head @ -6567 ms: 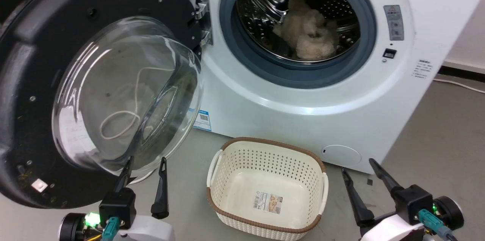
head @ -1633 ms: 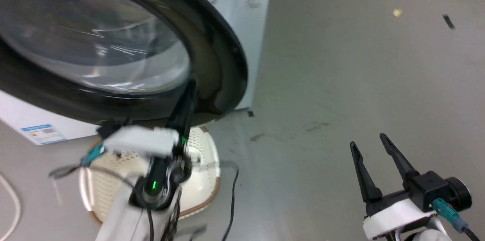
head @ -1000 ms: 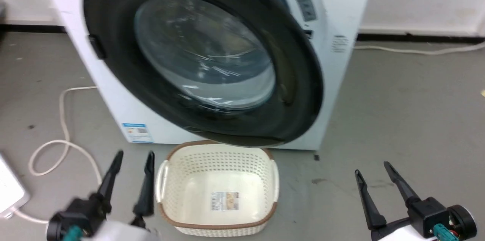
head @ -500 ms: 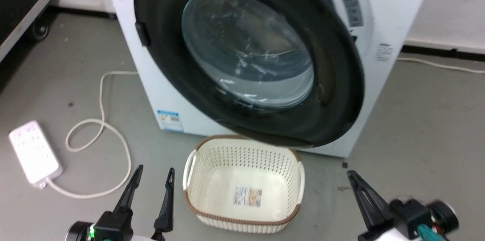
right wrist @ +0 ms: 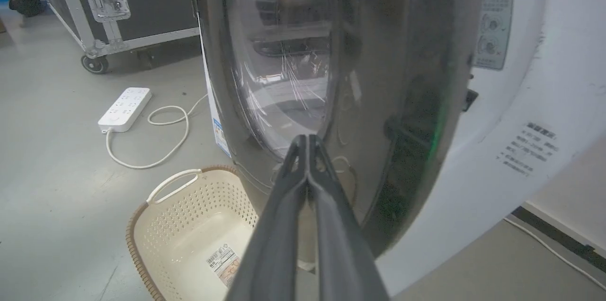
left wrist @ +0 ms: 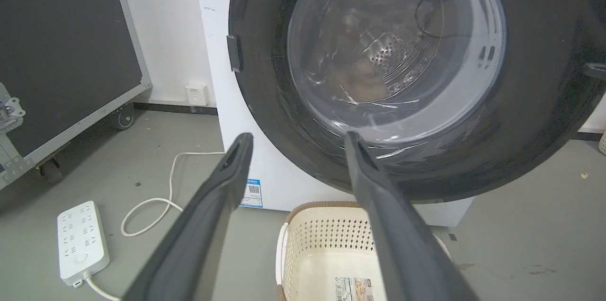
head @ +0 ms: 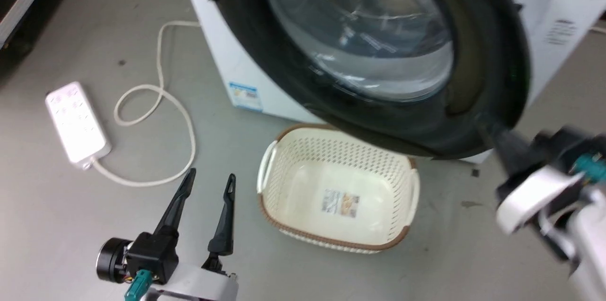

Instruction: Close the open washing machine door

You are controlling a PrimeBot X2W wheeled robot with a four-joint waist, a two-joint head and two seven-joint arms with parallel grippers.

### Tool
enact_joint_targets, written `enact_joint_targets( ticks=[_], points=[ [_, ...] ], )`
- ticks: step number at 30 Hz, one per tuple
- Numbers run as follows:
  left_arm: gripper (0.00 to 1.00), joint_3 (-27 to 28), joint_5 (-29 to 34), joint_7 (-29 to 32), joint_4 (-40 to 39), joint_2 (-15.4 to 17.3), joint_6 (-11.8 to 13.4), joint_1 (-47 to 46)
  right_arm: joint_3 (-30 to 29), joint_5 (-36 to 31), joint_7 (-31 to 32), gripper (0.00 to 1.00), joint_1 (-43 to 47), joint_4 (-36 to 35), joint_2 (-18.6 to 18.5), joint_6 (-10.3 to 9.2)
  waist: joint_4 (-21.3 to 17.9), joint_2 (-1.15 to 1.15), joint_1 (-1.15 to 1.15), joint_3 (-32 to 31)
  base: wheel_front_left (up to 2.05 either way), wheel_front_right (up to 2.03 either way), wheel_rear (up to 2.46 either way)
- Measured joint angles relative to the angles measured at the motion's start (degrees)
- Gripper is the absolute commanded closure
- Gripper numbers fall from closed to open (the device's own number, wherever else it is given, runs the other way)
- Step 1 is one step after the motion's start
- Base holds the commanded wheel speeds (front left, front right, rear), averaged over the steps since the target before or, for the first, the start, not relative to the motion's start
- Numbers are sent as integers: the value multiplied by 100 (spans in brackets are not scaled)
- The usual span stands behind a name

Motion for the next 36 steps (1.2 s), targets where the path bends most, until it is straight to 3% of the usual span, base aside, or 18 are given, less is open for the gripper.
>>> enact_joint_targets(
  ticks=[13, 20, 28, 29, 30, 36],
  points=[
    [0, -105, -18, 0, 54, -130, -48, -343, 20, 806, 582, 100, -1964, 1336, -792, 15, 498, 0, 0, 640, 0, 0, 0],
    [0, -180, -70, 1, 74, -134, -25, -469, -289, 826, 697, 100, -2791, 2195, -750, 45, 561, 0, -1, 811, 0, 0, 0],
    [0, -223, -111, 1, 116, -140, 52, -530, -213, 797, 424, 100, -2970, 2730, -485, 57, 484, 0, -1, 670, 0, 0, 0],
    [0, -221, -110, 0, 130, -140, 52, -530, -186, 798, 324, 78, -2958, 2746, -483, 56, 466, 0, -1, 625, 0, 0, 0],
    [0, -214, -108, 1, 137, -141, 52, -529, -182, 833, 213, 0, -2933, 2764, -475, 56, 446, 0, -1, 574, 0, 0, 0],
    [0, -67, -52, 0, 204, -145, 2, -442, 7, 943, -359, 0, -2302, 2660, -448, 10, 278, 0, -1, 159, 0, 0, 0]
  ],
)
